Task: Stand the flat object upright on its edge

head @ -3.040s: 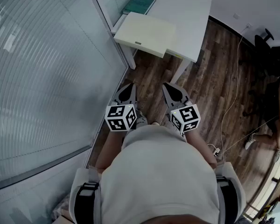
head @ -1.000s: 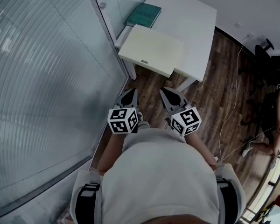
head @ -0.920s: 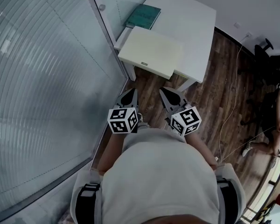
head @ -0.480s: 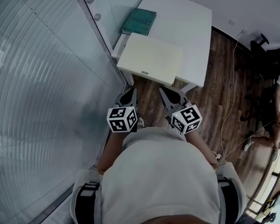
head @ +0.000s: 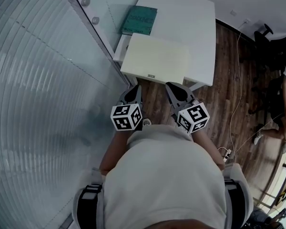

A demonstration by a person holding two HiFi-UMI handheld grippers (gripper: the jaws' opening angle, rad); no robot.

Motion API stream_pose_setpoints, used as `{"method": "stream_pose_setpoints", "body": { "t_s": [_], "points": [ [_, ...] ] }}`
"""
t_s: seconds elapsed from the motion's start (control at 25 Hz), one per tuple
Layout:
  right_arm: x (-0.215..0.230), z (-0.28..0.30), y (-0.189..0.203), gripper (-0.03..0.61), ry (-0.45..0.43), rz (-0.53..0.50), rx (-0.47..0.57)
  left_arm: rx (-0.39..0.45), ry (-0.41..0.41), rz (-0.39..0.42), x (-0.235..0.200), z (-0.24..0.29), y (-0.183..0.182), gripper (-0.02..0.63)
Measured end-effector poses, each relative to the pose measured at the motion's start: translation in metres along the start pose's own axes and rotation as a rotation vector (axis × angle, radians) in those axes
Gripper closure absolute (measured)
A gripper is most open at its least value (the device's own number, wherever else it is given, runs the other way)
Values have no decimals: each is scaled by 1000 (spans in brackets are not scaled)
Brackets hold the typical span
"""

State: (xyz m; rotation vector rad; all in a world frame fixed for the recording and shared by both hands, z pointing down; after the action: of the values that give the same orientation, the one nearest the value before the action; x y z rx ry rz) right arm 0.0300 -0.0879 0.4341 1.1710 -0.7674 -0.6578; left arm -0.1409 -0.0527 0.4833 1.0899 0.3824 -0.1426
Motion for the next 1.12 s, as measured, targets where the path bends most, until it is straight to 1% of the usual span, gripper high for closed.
{"method": "stream_pose_setpoints", "body": {
  "t_s": [0.2, 0.44, 0.6, 0.72, 0.76, 0.8, 0.84, 0.92, 1.0, 1.12],
  "points": [
    [5, 9, 4, 558, 29, 0, 2, -16, 23, -11, -12, 13, 3, 592],
    [8, 19, 7, 558, 60, 6, -3, -42, 55, -50, -24, 25, 8, 592],
    [8, 26, 9, 558, 71, 13, -10, -64, 92, -112, -34, 33, 12, 592],
    [8, 30, 10, 558, 79, 15, -15, -71, 126, -192, -40, 40, 15, 591],
    [8, 31, 10, 558, 82, 15, -17, -75, 137, -222, -42, 42, 16, 580],
    [8, 32, 9, 558, 86, 16, -18, -80, 149, -251, -45, 45, 18, 519],
    [9, 32, 10, 558, 91, 17, -19, -85, 166, -281, -47, 47, 20, 481],
    [11, 35, 10, 558, 102, 21, -20, -93, 212, -344, -51, 52, 25, 446],
    [11, 36, 11, 558, 111, 26, -21, -102, 256, -423, -54, 57, 30, 395],
    [11, 36, 12, 558, 119, 29, -24, -114, 305, -545, -58, 64, 40, 357]
  ]
}}
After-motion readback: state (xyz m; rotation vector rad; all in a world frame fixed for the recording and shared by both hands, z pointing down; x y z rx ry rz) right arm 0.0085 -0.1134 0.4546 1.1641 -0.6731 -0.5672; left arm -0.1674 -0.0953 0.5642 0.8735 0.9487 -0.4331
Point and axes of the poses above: the fingertips, and each gripper's own axes: z forward along the fingers, x to its right, y out of its underside, the point moved 6 cm from there along -z, backward along the fingers
